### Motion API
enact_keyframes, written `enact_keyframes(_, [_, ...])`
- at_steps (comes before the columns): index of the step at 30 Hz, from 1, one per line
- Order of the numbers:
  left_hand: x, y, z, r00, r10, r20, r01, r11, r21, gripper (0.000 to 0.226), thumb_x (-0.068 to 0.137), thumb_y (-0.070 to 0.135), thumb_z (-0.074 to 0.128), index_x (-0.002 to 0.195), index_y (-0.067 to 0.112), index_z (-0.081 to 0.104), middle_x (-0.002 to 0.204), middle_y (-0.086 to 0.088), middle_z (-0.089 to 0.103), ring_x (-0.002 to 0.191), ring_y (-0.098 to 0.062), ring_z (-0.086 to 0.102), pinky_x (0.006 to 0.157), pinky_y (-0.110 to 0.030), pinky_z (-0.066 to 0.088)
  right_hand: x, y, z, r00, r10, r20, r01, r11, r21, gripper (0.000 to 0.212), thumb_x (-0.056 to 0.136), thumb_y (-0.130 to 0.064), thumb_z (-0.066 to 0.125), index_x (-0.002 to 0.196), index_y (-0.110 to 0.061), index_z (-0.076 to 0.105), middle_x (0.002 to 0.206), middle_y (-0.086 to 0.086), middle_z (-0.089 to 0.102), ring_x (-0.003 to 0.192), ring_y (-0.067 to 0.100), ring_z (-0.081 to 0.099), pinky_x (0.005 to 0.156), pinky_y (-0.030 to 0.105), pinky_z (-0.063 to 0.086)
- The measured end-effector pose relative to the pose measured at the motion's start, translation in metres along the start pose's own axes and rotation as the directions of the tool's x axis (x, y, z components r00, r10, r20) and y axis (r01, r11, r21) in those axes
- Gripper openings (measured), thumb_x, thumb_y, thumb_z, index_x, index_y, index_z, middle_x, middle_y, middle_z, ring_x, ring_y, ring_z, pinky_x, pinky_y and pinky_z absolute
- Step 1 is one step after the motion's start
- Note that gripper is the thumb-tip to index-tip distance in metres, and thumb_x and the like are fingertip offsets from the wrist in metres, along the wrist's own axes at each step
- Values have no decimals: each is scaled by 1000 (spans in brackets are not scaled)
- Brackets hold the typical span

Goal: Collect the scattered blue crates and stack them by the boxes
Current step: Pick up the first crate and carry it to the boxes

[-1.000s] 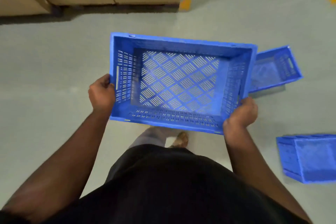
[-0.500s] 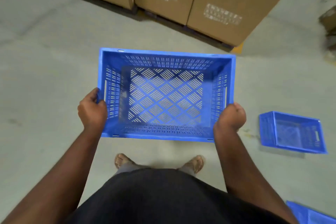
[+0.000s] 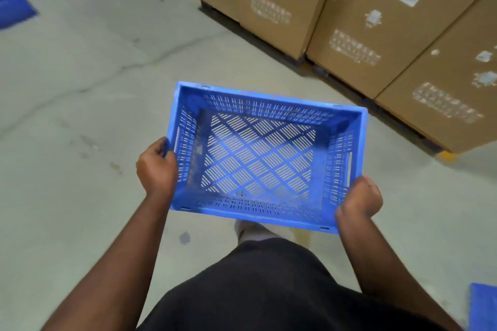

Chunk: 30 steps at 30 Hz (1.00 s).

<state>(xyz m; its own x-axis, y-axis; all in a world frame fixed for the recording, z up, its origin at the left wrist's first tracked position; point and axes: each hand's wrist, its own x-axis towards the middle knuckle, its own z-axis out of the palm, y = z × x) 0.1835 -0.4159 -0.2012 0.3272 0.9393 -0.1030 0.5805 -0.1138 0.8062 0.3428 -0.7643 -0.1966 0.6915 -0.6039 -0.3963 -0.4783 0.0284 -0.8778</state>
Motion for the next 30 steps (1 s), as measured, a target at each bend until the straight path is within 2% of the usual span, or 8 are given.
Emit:
enact_keyframes(3, [61, 1, 7, 999, -32, -30, 32, 999, 8, 34, 78, 14, 55, 106, 17, 74, 82, 9, 48, 77, -25, 58, 80, -26, 43, -5, -9, 77, 999, -26, 44, 26, 1000, 7, 9, 76, -13, 57, 74, -21, 56, 49, -8, 39, 39, 6, 30, 51, 27, 31])
enact_keyframes(4, [83, 3, 10, 998, -39, -41, 39, 999, 3, 31, 78, 15, 56, 104, 16, 74, 77, -6, 54, 76, -22, 55, 79, -26, 43, -6, -14, 104, 997, -31, 63, 30, 999, 13, 8, 77, -13, 58, 75, -21, 57, 51, -7, 40, 40, 6, 31, 53, 27, 32])
enact_keyframes(5, [106, 6, 13, 997, -46, -54, 46, 999, 4, 31, 78, 16, 57, 104, 16, 74, 86, 14, 45, 76, -22, 56, 79, -27, 44, -6, -18, 131, 996, -36, 83, 35, 999, 22, 9, 78, -13, 59, 75, -21, 57, 51, -7, 41, 41, 6, 33, 53, 27, 33])
enact_keyframes(6, [130, 11, 15, 996, -57, -68, 57, 998, 5, 30, 78, 16, 58, 104, 15, 74, 94, 4, 75, 84, -16, 65, 80, -26, 45, -7, -26, 159, 994, -43, 103, 41, 999, 23, 7, 79, -14, 60, 75, -20, 60, 53, -8, 44, 42, 4, 35, 53, 27, 36])
enact_keyframes(9, [190, 32, 17, 994, -71, -84, 71, 997, 7, 29, 77, 16, 60, 102, 14, 74, 87, 14, 44, 91, -2, 54, 80, -25, 44, -5, -43, 230, 991, -58, 116, 56, 998, 24, 24, 73, -25, 65, 89, -9, 75, 71, -5, 58, 61, 8, 51, 66, 30, 46])
enact_keyframes(13, [271, 62, 22, 993, -64, -96, 62, 998, -22, 35, 79, 12, 60, 111, 14, 75, 97, -5, 76, 95, -12, 69, 85, -23, 45, -11, -68, 319, 989, -72, 133, 69, 997, 23, 21, 77, -29, 69, 90, -13, 72, 73, -5, 59, 61, 8, 51, 68, 30, 47])
enact_keyframes(25, [568, 83, 76, 999, -37, 18, 38, 999, -21, 32, 79, 9, 59, 105, 13, 76, 102, -13, 76, 88, -16, 68, 87, -28, 48, -69, -99, 562, 997, -75, 10, 74, 992, 107, 24, 87, -14, 70, 105, 2, 70, 66, -1, 55, 37, -2, 44, 43, 12, 40])
enact_keyframes(30, [667, 116, 90, 989, -52, 141, 53, 999, 1, 43, 77, 15, 58, 116, 20, 76, 111, -2, 77, 107, -18, 71, 99, -34, 53, -93, -112, 620, 996, -23, -88, 29, 998, 63, 32, 88, -22, 73, 114, -4, 70, 92, 8, 69, 76, 17, 62, 78, 35, 55])
